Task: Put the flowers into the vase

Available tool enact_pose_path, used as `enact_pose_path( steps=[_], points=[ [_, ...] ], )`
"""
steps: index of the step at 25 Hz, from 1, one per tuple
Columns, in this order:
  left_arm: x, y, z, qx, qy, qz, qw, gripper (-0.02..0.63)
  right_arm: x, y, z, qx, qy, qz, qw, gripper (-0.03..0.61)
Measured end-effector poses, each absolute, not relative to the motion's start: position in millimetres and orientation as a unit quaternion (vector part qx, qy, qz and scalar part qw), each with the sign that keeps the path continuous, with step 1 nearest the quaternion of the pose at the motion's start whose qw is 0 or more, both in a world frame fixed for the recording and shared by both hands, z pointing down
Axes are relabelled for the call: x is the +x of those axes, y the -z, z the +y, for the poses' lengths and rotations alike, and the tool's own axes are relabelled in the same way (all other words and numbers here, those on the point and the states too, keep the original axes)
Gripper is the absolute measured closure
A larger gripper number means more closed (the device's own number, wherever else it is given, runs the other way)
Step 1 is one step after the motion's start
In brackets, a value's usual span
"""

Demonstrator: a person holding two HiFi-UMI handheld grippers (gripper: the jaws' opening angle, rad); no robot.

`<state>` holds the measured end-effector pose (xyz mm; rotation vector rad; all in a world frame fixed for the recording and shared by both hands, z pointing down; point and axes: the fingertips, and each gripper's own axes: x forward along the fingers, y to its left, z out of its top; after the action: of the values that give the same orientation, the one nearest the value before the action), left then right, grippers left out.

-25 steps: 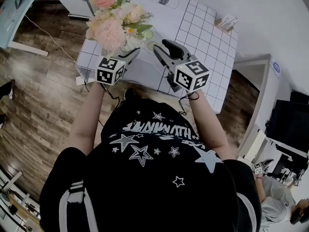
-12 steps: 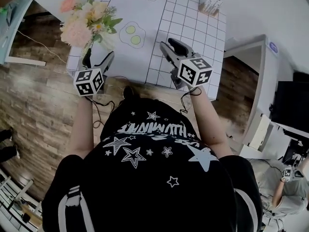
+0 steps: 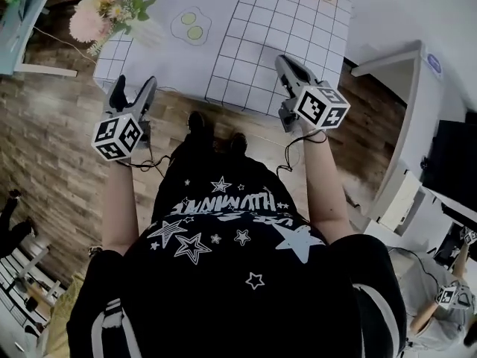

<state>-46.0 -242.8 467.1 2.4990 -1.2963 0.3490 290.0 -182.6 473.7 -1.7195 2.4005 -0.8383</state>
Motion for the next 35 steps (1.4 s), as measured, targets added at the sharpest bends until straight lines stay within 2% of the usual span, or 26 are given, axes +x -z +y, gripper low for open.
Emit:
enact_pose_path(
  steps=[5,9,17,22,30,35],
  points=[
    [-37.7,-456.6,-195.8,0.866,-0.093,-0.465,0.158,0.313,311.1,-482.9,-153.9,-0.551,0.285,0.782,0.057,0.563],
    [-29.7,-449.9,-182.2,0.877,-0.113,-0.446,0.141,0.330,315.5,-484.3,-146.3,-0.551,0.282,0.783,0.055,0.563],
    [-29.9,-442.3,-135.5,0.881,-0.075,-0.431,0.178,0.419,286.1,-473.6,-103.2,-0.537,0.269,0.799,0.040,0.563],
    [-34.2,-431.6,-69.0,0.901,-0.065,-0.400,0.156,0.531,255.3,-457.4,-50.1,-0.533,0.252,0.806,0.042,0.563],
    [-75.9,-425.2,51.3,0.905,-0.044,-0.396,0.152,0.551,187.8,-435.8,52.9,-0.522,0.229,0.820,0.052,0.565],
    [-94.6,-418.6,110.3,0.902,-0.036,-0.404,0.144,0.603,153.3,-427.0,113.1,-0.505,0.223,0.833,0.036,0.566]
  ],
)
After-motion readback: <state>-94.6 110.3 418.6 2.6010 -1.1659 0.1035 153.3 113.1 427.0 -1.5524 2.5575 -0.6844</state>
